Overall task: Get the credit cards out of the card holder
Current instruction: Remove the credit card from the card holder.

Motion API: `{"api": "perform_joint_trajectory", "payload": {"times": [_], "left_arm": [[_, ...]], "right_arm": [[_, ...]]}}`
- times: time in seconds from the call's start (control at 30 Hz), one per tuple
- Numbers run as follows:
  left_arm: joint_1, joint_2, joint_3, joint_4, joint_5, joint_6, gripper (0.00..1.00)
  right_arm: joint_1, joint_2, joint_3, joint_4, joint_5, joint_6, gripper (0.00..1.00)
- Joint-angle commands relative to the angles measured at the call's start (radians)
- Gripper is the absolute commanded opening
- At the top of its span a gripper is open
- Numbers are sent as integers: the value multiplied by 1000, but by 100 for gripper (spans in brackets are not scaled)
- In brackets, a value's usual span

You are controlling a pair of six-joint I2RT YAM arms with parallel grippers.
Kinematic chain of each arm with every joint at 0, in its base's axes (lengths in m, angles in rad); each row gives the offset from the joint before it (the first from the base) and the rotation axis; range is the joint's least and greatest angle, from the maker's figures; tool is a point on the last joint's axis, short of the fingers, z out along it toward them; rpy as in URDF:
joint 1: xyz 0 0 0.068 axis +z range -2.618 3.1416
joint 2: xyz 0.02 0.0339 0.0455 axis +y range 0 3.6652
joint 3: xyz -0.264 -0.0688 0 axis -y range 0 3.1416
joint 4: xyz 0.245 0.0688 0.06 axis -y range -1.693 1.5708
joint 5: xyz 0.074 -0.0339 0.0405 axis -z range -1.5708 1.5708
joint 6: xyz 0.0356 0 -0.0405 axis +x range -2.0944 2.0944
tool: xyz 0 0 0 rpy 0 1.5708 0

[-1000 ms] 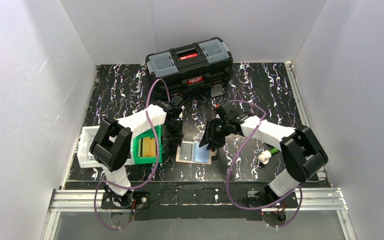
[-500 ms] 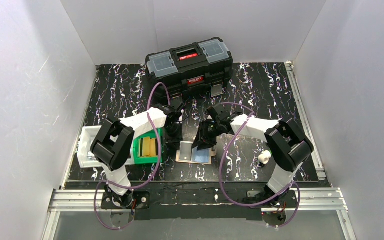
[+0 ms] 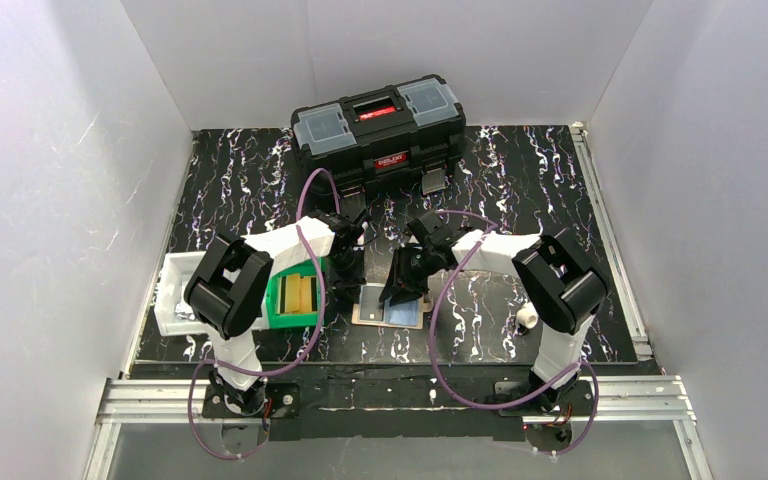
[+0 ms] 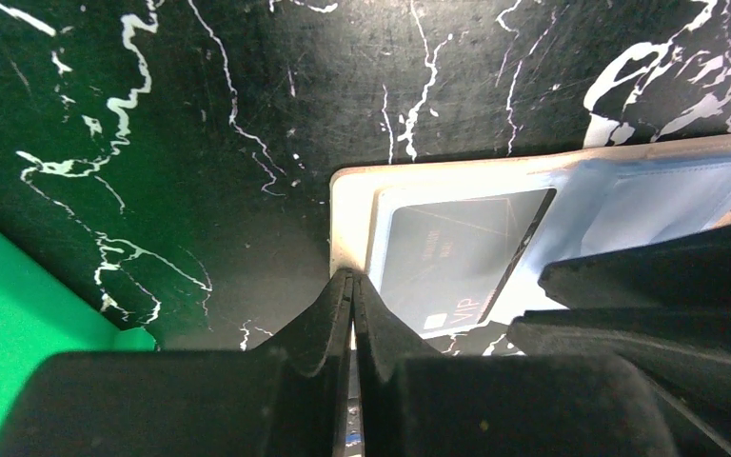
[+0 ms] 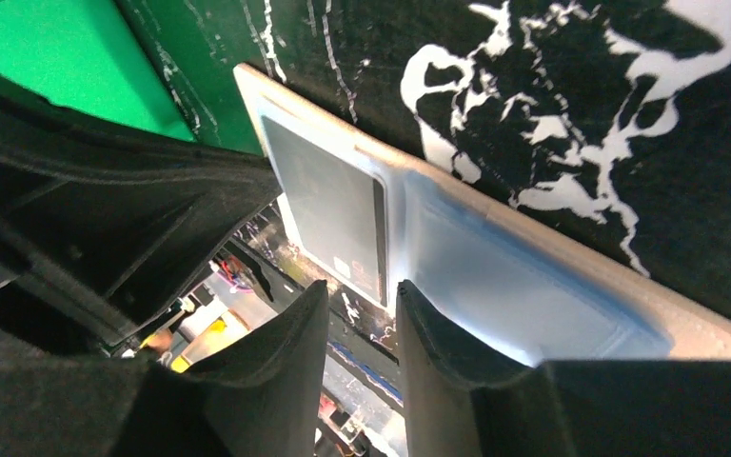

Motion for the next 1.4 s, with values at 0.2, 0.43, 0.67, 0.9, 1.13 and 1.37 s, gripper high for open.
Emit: {"api": "perform_joint_trajectory", "payload": {"times": [0.2,0.43,0.67,0.9,1.13,1.37], "left_arm": [[-47,67,4,7,15,-59,0],[-73,85,-12,44,48,-117,0],[-104,95,0,77,97,-137,0],[-105,58,-3,66,94,-134,18],[-93,-30,23,-17,10,-103,20],[-94,-10,47,-14,51,-80,14]], "right_arm": [[0,42,14,28,-17,2,39],[-43,29,-91,144,-84,33,40],[-73,-2,-131,167,-98,25,41],[-99,-27,-166,157,-94,-3,41],[-108,-59,-165,111,-59,-40,42],[-110,-57,-155,121,-77,-42,42]]}}
